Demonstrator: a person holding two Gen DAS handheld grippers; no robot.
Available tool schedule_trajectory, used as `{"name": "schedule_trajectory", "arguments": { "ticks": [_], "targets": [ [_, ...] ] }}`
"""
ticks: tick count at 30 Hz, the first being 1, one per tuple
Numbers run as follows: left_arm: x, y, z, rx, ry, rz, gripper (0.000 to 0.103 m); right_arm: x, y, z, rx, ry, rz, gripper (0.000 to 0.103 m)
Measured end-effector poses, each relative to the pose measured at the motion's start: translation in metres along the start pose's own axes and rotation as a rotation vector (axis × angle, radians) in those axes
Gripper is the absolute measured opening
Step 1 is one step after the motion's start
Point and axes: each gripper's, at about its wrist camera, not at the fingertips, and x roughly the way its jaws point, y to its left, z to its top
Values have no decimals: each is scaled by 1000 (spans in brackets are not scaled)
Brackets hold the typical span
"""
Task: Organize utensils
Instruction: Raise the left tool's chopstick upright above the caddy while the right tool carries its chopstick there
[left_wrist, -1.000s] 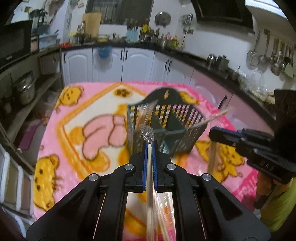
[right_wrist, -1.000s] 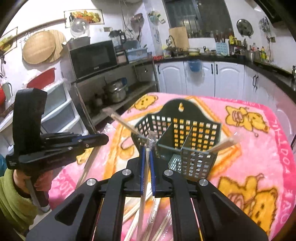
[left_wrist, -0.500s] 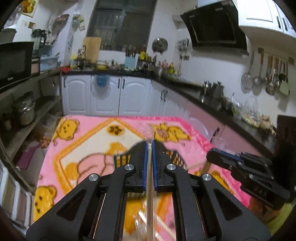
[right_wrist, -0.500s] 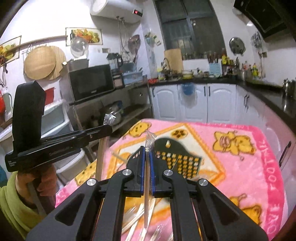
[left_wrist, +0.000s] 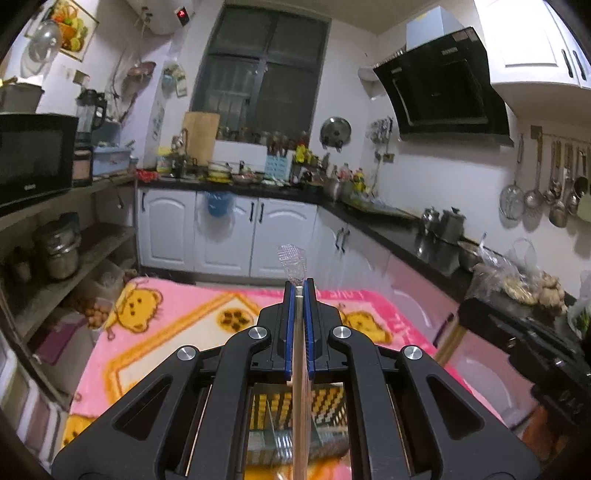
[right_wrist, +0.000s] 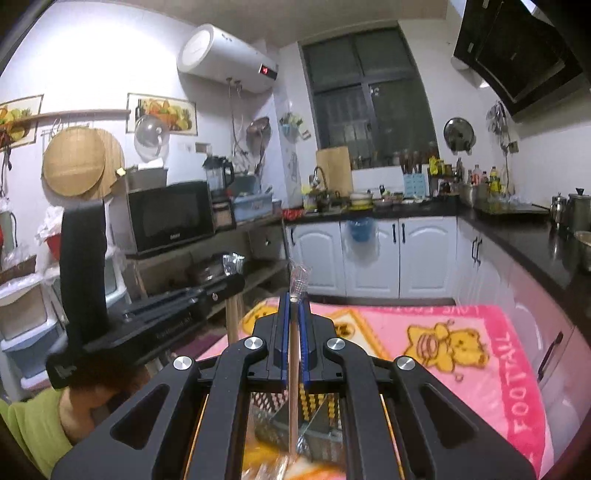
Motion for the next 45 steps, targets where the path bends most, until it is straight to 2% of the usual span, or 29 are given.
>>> {"name": "schedule_trajectory", "arguments": {
  "ticks": [10,21,30,45],
  "targets": [
    [24,-10,7,-21,-55,52,2,8,-15,13,-16,-71,-45,5],
    [53,-21,-9,-6,-76,103,3,31,-36,-5,-20,-76,-85,5],
    [71,-17,-34,-3,-30,97,3,56,-42,-32,-65,-44,-137,5],
    [75,3,-63,-48,99,37,3,67,-54,-61,-6,46,-142,8]
  ]
}}
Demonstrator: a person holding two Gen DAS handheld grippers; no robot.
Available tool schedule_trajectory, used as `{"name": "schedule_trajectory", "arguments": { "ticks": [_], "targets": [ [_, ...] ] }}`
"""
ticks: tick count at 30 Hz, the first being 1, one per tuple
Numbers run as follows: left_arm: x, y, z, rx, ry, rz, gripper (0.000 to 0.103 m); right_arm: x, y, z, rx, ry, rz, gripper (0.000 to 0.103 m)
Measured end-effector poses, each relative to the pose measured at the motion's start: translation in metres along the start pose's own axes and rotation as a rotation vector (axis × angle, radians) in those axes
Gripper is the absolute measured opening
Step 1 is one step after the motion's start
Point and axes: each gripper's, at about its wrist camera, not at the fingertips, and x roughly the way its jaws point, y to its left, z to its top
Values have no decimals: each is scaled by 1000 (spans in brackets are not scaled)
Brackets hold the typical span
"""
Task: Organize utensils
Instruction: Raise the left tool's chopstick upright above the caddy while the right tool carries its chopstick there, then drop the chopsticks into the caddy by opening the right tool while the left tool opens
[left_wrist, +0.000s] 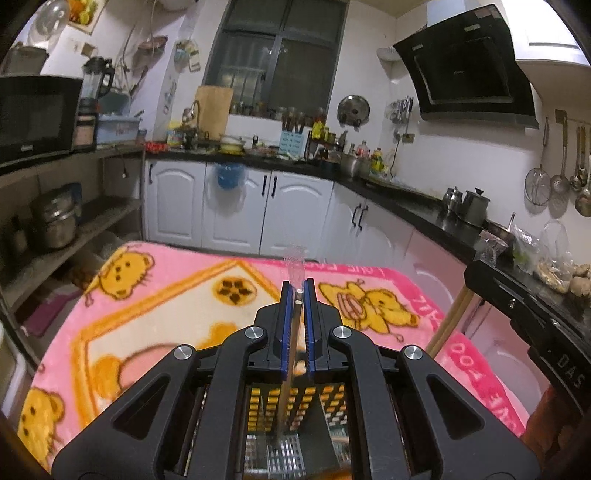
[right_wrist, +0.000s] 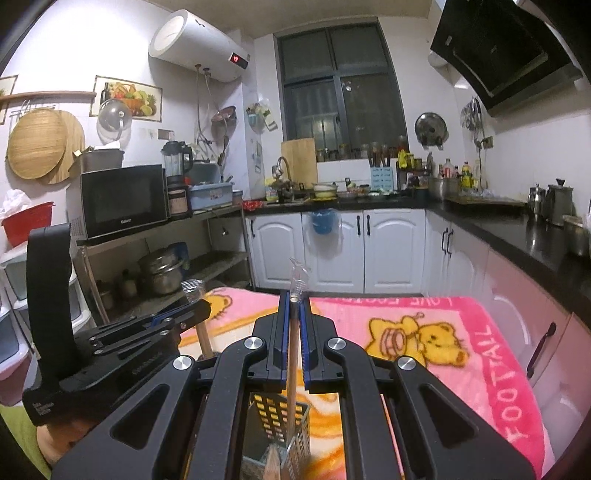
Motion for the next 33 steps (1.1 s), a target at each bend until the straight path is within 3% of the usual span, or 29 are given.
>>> {"name": "schedule_trajectory", "arguments": {
  "ticks": [2,7,15,33],
  "targets": [
    [-1,3,-2,-12,37,-25,7,-1,-2,-3,14,9,-5,17],
    [-8,6,-9,-11,65,-39,11,-6,-10,-13,53,35,-10,23],
    [-34,7,-16,-15,68,-88,36,-17,-20,-27,108,96,-16,34],
    [-75,14,-33,-5,70,-120,77,-51,-8,-46,98,149,-4,51]
  ]
}}
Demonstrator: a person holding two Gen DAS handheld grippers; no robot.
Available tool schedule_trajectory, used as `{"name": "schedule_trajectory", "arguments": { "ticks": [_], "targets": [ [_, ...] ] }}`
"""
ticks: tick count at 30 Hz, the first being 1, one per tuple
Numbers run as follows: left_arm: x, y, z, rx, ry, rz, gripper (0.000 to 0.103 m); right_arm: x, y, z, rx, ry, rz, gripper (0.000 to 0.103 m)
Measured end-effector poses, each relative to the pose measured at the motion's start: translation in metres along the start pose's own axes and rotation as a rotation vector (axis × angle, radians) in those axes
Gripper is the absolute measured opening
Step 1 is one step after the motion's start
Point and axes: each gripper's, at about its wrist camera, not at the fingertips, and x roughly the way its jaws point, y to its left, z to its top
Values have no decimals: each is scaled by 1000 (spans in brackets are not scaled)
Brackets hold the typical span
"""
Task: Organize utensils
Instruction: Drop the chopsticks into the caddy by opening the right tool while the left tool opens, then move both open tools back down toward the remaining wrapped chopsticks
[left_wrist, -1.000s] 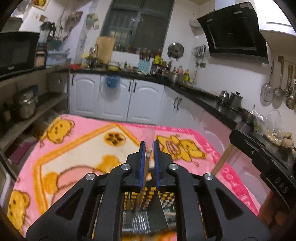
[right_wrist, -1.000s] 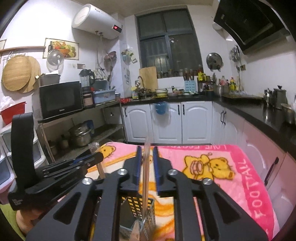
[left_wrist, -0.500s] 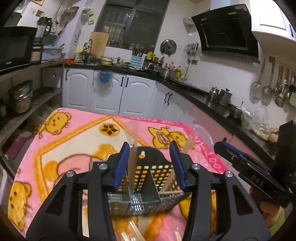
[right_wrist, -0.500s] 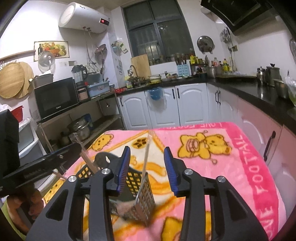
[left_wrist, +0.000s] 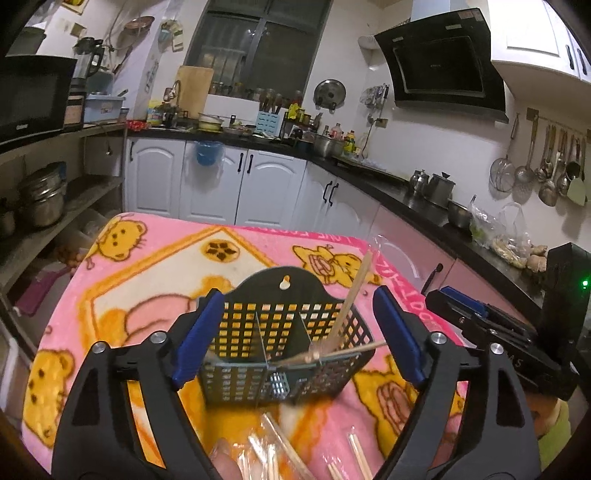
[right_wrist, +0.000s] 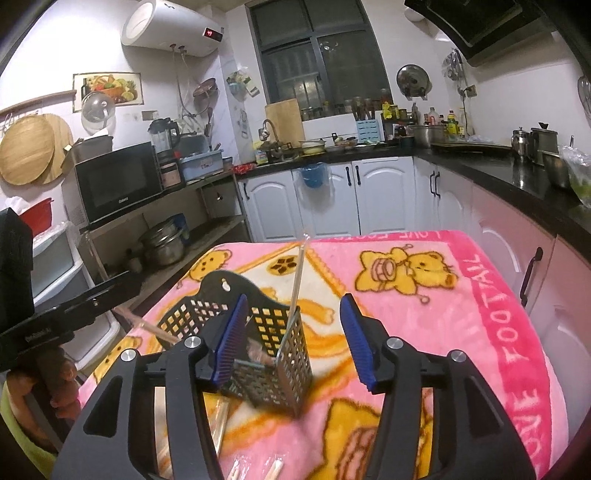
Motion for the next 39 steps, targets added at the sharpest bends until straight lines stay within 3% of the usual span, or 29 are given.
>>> {"name": "schedule_trajectory", "arguments": {
  "ticks": [6,24,39],
  "targets": [
    [-20,5,-9,3,-10,1,92,-10,9,-9,-17,11,8,53],
    [-40,29,-36,-65,34,48,92,-24,34,-37,-60,60,41,56],
    [-43,37,-63,-54,86,74,92,-18,46,-62,-89,137,63,55]
  ]
}}
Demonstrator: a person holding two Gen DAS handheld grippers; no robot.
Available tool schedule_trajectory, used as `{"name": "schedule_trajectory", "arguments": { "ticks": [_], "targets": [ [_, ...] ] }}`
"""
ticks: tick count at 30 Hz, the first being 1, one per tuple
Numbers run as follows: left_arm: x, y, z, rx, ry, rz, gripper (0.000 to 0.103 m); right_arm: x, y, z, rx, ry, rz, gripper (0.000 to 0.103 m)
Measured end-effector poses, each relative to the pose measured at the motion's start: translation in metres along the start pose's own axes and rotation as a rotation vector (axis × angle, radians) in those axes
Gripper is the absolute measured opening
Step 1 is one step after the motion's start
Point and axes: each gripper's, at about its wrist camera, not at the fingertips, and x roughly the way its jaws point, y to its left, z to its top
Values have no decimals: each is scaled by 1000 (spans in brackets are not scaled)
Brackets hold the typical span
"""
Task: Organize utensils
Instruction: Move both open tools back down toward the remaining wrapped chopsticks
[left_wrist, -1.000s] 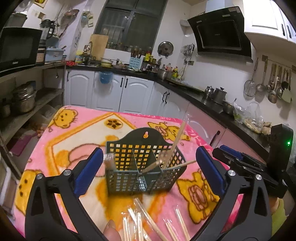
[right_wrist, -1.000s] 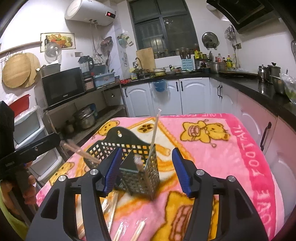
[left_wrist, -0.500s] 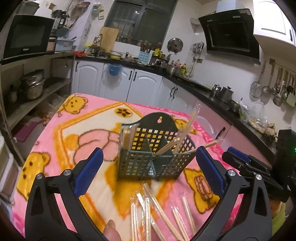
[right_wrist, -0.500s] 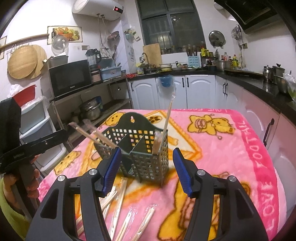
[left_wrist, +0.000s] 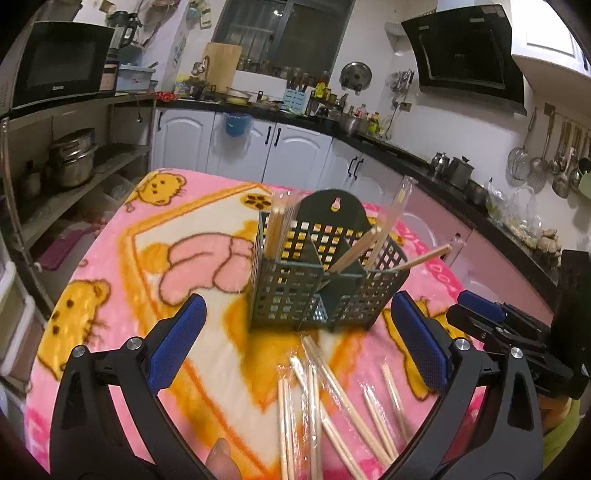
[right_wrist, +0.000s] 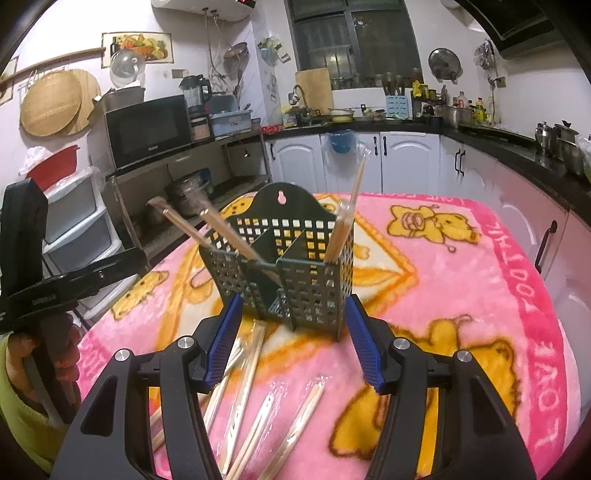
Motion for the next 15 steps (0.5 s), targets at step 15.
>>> {"name": "schedule_trajectory", "arguments": {
  "ticks": [15],
  "targets": [
    [15,10,-30,-1,112,-16,73,18,10,-23,-28,113,50,31]
  ]
}}
